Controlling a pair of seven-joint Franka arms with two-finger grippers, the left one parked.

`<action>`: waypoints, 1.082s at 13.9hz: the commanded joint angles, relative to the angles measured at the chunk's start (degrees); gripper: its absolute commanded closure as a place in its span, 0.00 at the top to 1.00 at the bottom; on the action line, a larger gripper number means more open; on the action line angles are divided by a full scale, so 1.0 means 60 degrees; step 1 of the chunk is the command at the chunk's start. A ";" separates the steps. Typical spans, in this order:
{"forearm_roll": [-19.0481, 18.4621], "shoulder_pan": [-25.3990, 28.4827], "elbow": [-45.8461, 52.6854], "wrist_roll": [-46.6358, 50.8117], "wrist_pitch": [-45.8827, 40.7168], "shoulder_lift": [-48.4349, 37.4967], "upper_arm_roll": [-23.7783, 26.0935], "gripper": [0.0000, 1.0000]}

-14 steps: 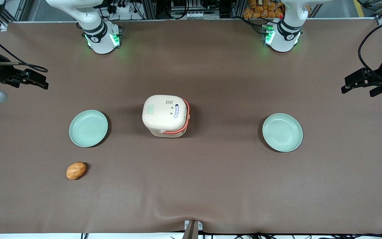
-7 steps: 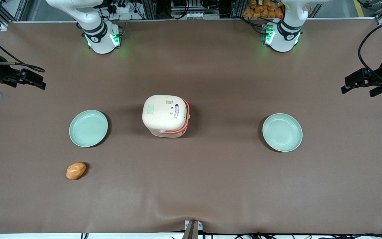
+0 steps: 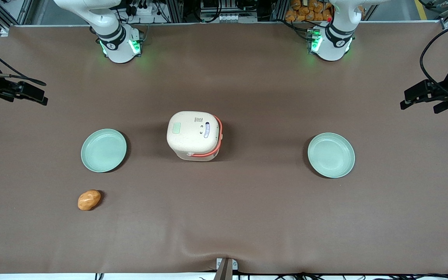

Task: Press rice cooker button with right arm

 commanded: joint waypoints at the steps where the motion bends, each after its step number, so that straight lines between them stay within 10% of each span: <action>1: 0.0054 0.0066 0.0003 0.0093 -0.0059 -0.0075 0.0013 1.00; 9: 0.0989 0.1602 -0.0070 0.0413 0.0232 0.0100 0.0204 1.00; 15: 0.1300 0.3550 -0.0786 0.2553 0.1725 0.0714 0.0219 0.25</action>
